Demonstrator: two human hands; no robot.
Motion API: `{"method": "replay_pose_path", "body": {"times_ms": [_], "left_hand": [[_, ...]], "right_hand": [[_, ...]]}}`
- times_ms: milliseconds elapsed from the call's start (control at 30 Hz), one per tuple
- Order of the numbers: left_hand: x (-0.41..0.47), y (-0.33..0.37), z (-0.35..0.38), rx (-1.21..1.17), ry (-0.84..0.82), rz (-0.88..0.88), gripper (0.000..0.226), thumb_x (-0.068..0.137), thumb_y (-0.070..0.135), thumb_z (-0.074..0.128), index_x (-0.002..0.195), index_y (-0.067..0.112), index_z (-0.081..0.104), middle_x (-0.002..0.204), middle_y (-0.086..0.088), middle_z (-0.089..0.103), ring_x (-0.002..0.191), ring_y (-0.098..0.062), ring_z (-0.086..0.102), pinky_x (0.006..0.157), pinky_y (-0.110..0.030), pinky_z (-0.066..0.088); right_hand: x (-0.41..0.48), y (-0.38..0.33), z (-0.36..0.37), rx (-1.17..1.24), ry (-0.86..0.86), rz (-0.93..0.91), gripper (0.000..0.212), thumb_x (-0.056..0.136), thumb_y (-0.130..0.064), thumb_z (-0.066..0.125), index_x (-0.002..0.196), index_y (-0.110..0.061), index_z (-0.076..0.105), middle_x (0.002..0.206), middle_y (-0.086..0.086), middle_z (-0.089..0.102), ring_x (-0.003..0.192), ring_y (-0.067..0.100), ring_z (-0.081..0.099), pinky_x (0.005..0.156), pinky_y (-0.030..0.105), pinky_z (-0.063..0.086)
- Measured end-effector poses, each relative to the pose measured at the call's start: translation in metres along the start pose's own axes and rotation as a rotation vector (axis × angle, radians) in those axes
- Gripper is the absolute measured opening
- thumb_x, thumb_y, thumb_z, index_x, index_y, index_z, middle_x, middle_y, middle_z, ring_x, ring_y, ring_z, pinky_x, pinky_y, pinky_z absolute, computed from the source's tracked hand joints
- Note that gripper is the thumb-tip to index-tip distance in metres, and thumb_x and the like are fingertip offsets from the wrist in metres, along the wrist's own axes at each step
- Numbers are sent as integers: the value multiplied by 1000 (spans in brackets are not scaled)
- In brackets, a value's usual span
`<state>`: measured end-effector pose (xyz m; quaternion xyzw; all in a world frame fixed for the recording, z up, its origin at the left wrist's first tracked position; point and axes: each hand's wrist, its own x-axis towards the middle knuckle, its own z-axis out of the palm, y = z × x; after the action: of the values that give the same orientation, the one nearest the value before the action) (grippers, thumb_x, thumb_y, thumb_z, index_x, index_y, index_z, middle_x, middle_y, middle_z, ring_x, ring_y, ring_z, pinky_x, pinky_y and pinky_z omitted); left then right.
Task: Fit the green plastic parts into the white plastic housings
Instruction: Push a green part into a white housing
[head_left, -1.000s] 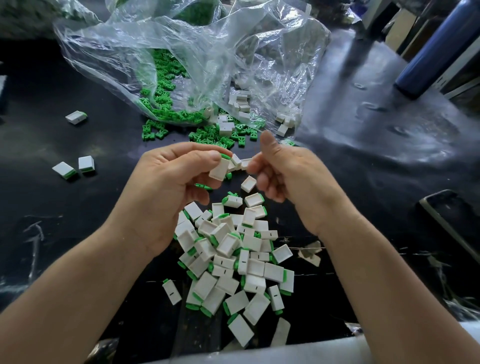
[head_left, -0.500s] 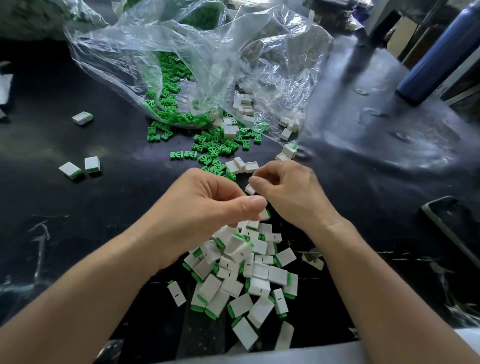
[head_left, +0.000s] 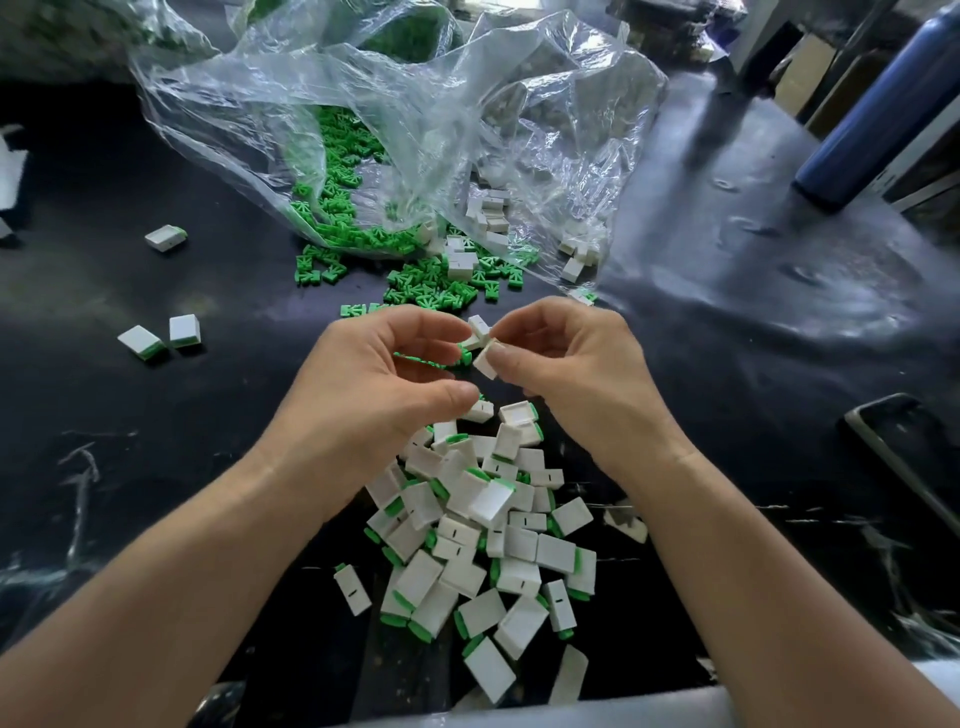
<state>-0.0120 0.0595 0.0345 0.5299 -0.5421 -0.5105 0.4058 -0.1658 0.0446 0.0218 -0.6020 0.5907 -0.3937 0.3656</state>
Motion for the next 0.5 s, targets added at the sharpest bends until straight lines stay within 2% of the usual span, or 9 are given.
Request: {"method": "replay_pose_path", "body": {"times_ms": [133,200,333,433,500], "left_hand": [[-1,2,2,-41,-49,7,23,67,7,75,86,18,69,72,2,72,59,-3,65,52,-12,48],[0,1,0,-31,-20,9,19,67,9,75,84,14,70,72,-2,72,59,-7,65,52,-15,50],[1,1,0,-67,68,-14,21,71,-5,71,77,14,68,68,-6,70,60,-17,63,55,-24,54],[3,3,-1,-180,176,-43,24,75,-8,66,77,16,65,71,-2,67,56,-10,63,54,-21,54],[5,4,-1,-218,213,-56,23,77,-6,65,76,17,64,72,0,66,52,-6,63,51,-18,52]], "right_hand": [[-7,-7,4,91,-68,-15,10,79,-15,71,77,-23,65,76,1,71,73,15,68,73,37,57],[-8,-7,5,80,-84,-43,12,82,-15,68,76,-24,63,77,2,71,75,17,67,73,36,56],[-7,-6,6,57,-92,-72,15,87,-14,61,77,-25,64,72,-4,67,69,9,65,67,24,52],[-4,-1,7,-137,-15,-127,11,87,-14,60,88,-20,70,79,-9,65,75,1,59,76,19,49],[-1,1,10,-288,-32,-121,18,88,-13,58,101,-19,70,97,-3,63,90,9,59,89,28,46]]}}
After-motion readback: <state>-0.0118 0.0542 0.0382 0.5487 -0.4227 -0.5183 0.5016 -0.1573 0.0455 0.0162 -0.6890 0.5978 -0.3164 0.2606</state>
